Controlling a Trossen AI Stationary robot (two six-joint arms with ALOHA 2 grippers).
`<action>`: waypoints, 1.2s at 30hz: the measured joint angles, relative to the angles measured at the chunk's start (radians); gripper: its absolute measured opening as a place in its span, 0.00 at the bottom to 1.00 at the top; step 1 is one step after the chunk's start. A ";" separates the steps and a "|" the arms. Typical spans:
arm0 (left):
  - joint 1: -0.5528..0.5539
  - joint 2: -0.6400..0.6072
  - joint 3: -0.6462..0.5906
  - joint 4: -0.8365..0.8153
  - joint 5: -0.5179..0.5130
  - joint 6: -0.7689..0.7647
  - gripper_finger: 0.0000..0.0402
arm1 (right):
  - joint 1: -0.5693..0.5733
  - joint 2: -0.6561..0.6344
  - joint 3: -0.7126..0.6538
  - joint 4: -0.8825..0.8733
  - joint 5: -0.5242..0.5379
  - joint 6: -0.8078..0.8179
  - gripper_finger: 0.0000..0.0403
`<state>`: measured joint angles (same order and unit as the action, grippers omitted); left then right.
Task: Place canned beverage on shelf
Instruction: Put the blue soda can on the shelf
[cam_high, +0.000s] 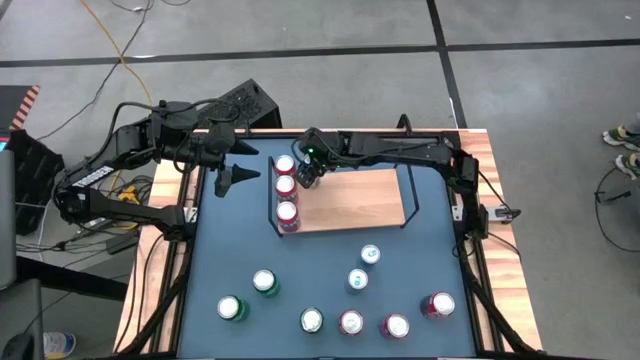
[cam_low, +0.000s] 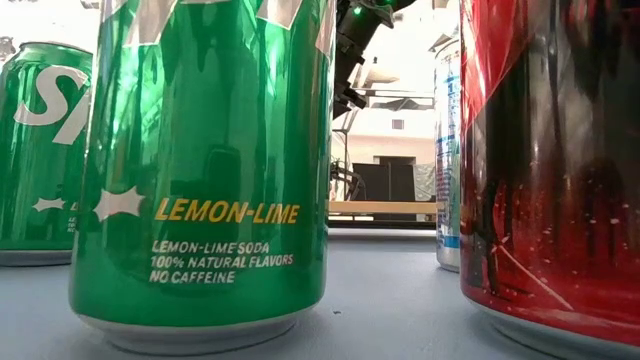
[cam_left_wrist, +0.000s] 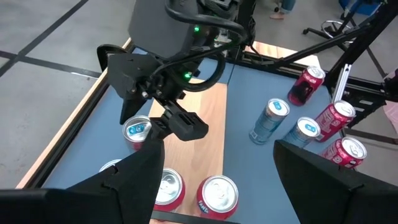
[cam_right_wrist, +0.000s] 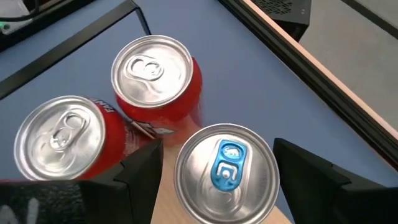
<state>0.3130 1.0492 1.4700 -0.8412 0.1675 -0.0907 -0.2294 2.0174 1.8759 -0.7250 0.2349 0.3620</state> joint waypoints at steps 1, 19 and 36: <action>0.000 0.000 0.000 0.000 -0.001 0.000 0.71 | 0.003 0.000 0.000 0.000 0.008 0.000 0.71; 0.000 0.000 0.000 0.000 -0.023 -0.012 0.71 | 0.018 0.000 0.000 0.005 0.085 0.233 0.71; 0.000 0.000 0.000 -0.003 -0.022 -0.026 0.71 | 0.033 -0.065 0.003 0.093 0.006 -0.400 0.71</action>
<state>0.3130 1.0492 1.4700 -0.8447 0.1452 -0.1165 -0.1959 1.9529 1.8785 -0.6323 0.2413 -0.0380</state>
